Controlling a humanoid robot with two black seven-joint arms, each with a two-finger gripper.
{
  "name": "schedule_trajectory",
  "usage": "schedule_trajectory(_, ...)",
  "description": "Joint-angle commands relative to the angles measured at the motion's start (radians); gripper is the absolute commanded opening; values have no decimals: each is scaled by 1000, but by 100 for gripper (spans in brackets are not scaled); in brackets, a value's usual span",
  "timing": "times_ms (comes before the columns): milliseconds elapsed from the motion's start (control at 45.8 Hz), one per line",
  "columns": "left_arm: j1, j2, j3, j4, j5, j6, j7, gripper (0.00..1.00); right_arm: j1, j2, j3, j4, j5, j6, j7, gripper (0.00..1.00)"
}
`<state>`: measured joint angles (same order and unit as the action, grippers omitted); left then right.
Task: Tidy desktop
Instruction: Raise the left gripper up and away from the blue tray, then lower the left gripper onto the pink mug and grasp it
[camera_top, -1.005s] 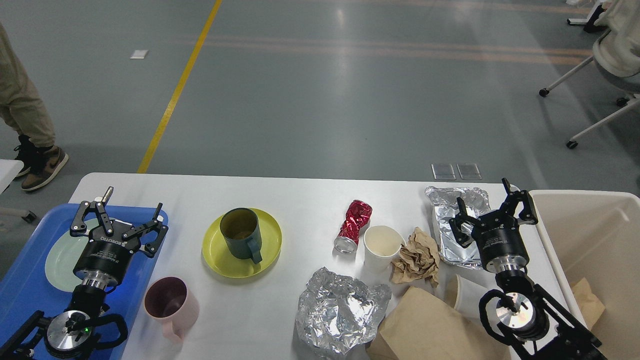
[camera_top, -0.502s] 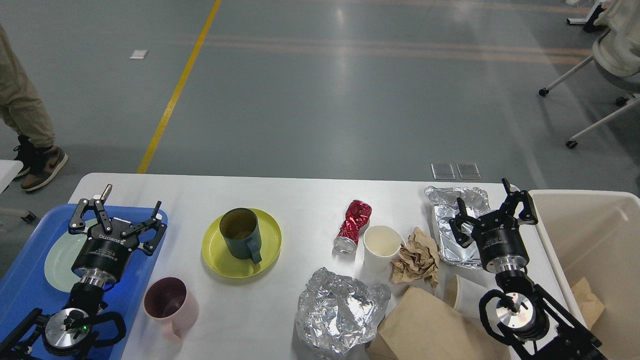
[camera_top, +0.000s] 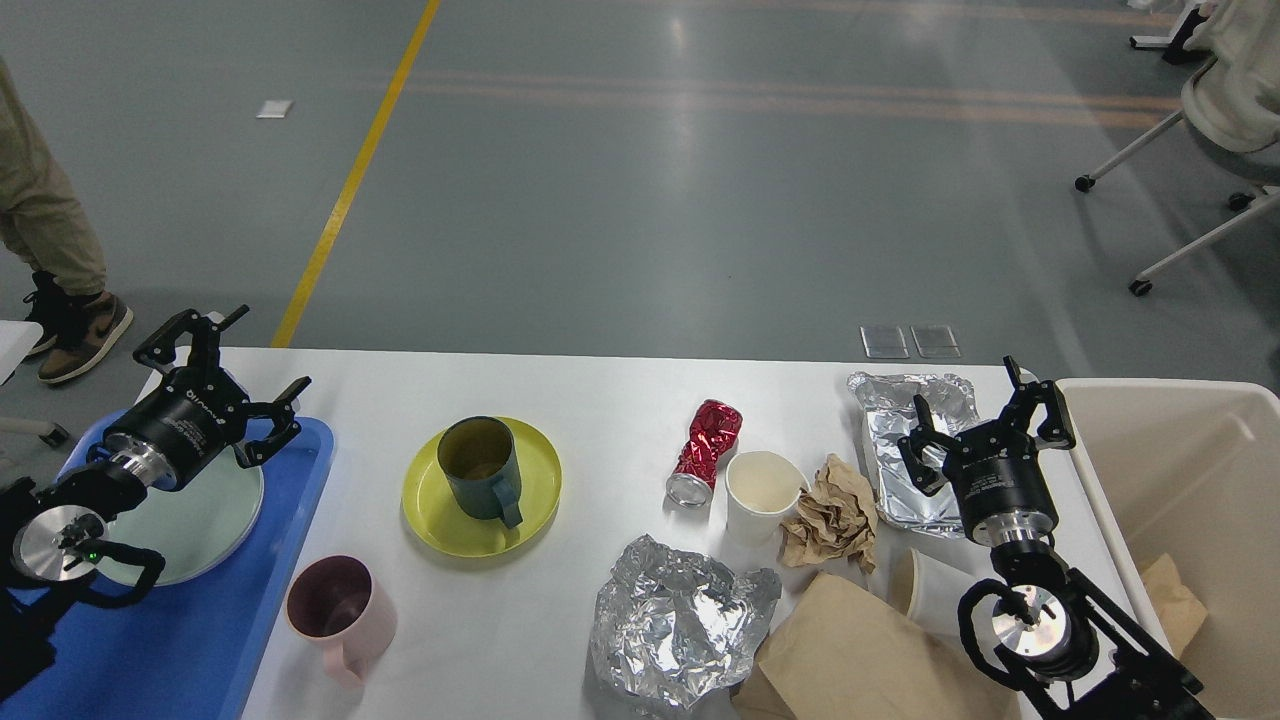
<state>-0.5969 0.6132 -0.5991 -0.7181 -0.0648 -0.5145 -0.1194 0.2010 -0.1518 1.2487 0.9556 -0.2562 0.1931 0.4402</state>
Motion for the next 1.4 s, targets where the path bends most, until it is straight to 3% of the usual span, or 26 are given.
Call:
schedule_trajectory(0,-213,92,319,2,3,-13,1,96,0,0,0,2,0,0,0,100)
schedule_trajectory(218,-618,96,907,0,11,-15,4,96,-2,0,0,2,0,0,0,100)
schedule_trajectory(393,-937,-21,1389,-20,11,-16,6,96,-2,0,0,2,0,0,0,100)
schedule_trajectory(502,-1095,-113,1594,-90,0,-22,-5,96,-2,0,0,2,0,0,0,100)
schedule_trajectory(633,-1253,-196,1716,-181,-1,-71,4,96,-2,0,0,2,0,0,0,100)
schedule_trajectory(830,-1512,-368,1923,-306,-4,-297,0,96,-2,0,0,2,0,0,0,100)
schedule_trajectory(896,-1593,-427,1960,-375,-6,-335,1,96,-2,0,0,2,0,0,0,100)
schedule_trajectory(1158,-1958,-498,2012,-790,-90,-263,7,96,-2,0,0,2,0,0,0,100)
schedule_trajectory(1245,-2015,-500,2043,-869,-102,-226,7,96,-2,0,0,2,0,0,0,100)
schedule_trajectory(1376,-2014,-524,2090,-897,-122,-220,17,94,-2,0,0,2,0,0,0,100)
